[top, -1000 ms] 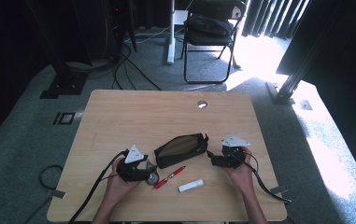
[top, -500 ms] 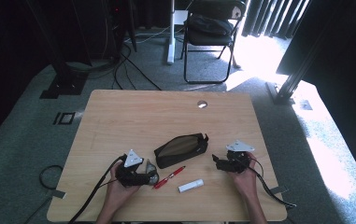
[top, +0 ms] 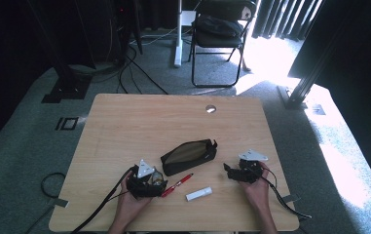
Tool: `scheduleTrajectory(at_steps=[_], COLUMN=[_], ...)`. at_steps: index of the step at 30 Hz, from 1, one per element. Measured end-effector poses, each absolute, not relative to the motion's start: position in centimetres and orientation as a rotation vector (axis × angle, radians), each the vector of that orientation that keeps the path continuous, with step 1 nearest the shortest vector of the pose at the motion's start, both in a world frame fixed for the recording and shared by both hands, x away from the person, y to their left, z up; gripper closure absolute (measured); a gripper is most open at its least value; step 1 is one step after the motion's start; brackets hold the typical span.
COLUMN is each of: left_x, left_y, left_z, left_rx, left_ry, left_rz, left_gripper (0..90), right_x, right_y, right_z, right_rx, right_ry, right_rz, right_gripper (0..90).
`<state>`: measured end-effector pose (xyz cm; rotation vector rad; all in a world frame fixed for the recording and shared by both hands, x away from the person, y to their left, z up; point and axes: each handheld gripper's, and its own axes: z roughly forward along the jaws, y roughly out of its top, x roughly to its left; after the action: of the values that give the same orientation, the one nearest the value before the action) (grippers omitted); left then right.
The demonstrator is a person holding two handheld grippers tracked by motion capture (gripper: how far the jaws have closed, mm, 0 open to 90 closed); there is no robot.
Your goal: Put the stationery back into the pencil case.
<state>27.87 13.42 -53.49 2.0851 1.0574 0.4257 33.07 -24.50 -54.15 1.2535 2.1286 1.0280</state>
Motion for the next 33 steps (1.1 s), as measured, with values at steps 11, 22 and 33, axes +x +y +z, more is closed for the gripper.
scheduleTrajectory(at_steps=[11, 22, 33], left_x=[27.6, 28.2, 29.5], left_y=[13.0, 14.7, 16.7], left_z=[-54.2, -54.3, -54.8], left_rx=[2.15, 2.141, 2.119], left_ry=[1.076, 1.113, 1.129], left_rz=[0.469, 0.473, 0.414], left_gripper=[15.9, 29.6, 33.6], right_x=[33.1, 33.1, 33.2], right_y=[-24.5, -24.5, -24.4], right_z=[-54.4, -54.5, -54.9], right_rx=[1.245, 1.241, 1.231], right_ry=[2.135, 2.142, 2.162], right_rz=[1.022, 1.008, 0.977], right_gripper=[20.7, 20.7, 20.8])
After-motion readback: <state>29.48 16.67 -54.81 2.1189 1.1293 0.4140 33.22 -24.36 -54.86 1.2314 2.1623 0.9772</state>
